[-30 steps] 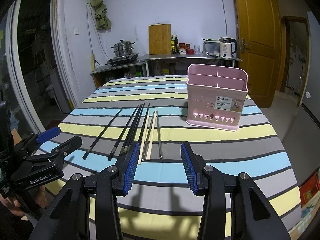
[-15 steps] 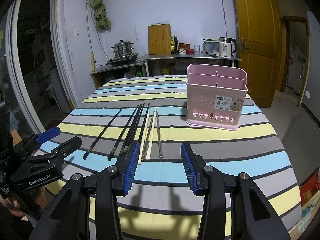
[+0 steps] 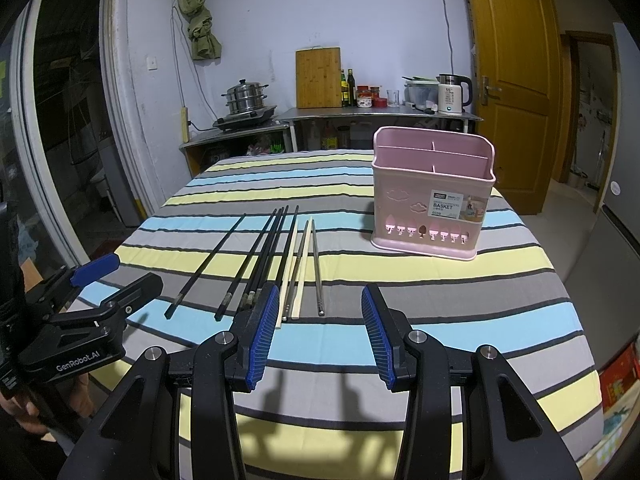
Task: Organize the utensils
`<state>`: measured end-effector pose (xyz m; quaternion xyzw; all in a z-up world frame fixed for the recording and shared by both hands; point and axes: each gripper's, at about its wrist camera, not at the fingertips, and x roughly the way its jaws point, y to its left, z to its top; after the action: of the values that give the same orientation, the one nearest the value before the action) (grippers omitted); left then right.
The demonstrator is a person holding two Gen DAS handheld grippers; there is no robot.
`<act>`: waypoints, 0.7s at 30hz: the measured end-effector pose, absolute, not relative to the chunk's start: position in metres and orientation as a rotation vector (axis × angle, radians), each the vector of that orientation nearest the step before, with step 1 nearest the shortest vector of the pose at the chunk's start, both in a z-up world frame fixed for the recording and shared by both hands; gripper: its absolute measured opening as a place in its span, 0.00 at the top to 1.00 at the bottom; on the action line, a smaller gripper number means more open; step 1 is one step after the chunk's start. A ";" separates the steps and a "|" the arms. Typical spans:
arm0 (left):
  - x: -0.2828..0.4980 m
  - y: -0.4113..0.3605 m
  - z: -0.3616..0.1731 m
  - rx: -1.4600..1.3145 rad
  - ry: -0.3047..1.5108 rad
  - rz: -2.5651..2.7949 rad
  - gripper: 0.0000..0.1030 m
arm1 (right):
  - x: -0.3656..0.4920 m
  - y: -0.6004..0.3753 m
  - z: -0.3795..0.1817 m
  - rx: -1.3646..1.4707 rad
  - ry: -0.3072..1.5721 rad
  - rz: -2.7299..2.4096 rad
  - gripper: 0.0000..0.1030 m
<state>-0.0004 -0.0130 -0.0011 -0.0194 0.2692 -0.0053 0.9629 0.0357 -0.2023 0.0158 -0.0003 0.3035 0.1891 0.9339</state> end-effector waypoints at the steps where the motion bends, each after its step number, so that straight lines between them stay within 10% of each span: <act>1: 0.000 -0.013 -0.001 -0.040 0.547 -0.012 0.17 | 0.036 -0.202 0.016 -0.001 0.620 0.386 0.57; 21: 0.044 0.017 -0.021 -0.058 0.665 -0.028 0.22 | 0.066 -0.185 0.003 -0.023 0.666 0.408 0.57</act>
<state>0.0440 0.0170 -0.0207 -0.0287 0.3264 -0.0135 0.9447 0.0662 -0.1854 0.0032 -0.0111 0.3247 0.1989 0.9246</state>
